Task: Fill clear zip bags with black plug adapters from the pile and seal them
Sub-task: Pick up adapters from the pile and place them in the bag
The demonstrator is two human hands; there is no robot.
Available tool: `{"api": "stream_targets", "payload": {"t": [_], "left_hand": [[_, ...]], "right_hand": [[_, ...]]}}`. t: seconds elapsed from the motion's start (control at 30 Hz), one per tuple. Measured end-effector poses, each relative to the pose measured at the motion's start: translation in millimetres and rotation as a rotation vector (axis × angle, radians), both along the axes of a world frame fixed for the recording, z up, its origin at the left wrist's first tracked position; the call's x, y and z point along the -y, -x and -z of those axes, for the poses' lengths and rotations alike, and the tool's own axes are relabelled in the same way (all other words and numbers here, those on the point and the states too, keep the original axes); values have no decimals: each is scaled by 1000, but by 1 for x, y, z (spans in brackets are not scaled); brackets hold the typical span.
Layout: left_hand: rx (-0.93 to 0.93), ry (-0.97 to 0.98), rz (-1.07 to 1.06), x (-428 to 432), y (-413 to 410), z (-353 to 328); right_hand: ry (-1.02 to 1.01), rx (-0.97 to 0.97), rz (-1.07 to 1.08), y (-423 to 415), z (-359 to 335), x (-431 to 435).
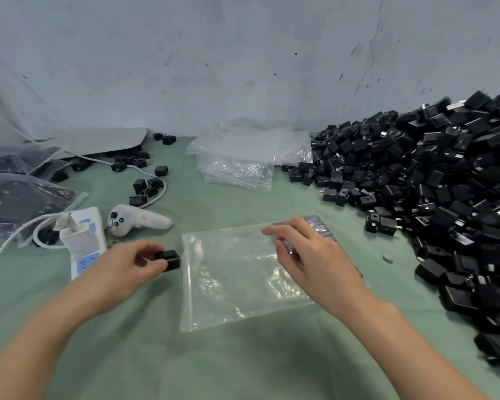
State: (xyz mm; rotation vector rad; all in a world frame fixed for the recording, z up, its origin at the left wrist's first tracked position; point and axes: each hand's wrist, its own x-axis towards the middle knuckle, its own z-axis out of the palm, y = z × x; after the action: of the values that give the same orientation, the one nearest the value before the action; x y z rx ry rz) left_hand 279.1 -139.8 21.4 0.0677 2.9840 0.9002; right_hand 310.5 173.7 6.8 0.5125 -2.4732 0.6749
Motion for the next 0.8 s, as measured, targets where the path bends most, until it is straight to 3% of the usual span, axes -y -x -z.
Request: {"api": "stream_targets", "payload": {"t": [0.1, 0.27, 0.4, 0.8], "left_hand": [[32, -23, 129, -9, -2, 9], [-88, -115, 206, -35, -6, 29], [-269, 56, 320, -35, -3, 32], [-156, 137, 516, -51, 17, 33]], "right_hand": [[0, 13, -1, -1, 1, 0], [-18, 33, -11, 0, 3, 1], [-78, 66, -72, -3, 7, 9], [-289, 104, -227, 7, 9, 59]]}}
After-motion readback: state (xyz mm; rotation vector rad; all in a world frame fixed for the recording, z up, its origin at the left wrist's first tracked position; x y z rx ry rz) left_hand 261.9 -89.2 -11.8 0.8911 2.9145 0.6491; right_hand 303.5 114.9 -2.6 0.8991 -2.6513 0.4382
